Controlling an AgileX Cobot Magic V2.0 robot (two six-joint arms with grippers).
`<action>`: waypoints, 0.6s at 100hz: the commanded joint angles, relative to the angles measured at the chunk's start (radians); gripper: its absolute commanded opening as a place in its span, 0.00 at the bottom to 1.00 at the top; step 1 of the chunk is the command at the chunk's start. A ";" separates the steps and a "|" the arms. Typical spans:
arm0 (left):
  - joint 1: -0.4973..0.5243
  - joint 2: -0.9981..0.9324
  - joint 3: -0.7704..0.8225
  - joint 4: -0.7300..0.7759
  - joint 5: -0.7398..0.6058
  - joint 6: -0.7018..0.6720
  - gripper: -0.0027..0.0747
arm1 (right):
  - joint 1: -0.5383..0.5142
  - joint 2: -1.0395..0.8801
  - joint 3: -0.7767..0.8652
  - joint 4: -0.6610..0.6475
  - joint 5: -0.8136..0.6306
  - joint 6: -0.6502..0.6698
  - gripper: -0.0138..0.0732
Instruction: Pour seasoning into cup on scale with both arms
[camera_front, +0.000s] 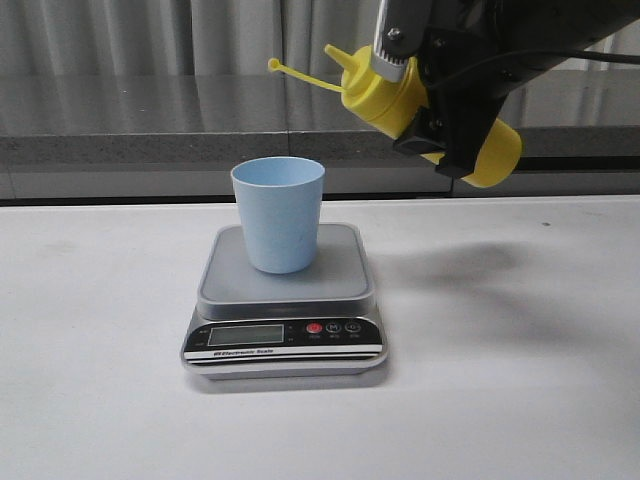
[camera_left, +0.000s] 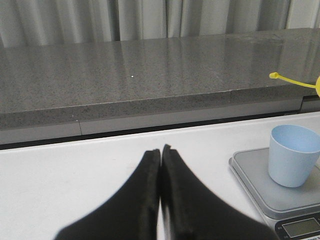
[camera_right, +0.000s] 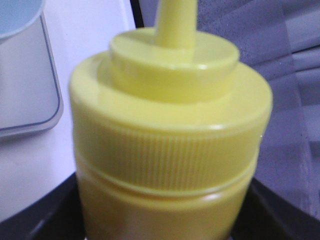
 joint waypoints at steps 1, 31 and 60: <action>0.002 0.008 -0.025 -0.004 -0.077 -0.003 0.01 | 0.015 -0.045 -0.044 -0.077 -0.003 -0.008 0.47; 0.002 0.008 -0.025 -0.004 -0.077 -0.003 0.01 | 0.074 -0.010 -0.104 -0.189 0.128 -0.008 0.47; 0.002 0.008 -0.025 -0.004 -0.077 -0.003 0.01 | 0.114 0.024 -0.114 -0.327 0.216 -0.008 0.47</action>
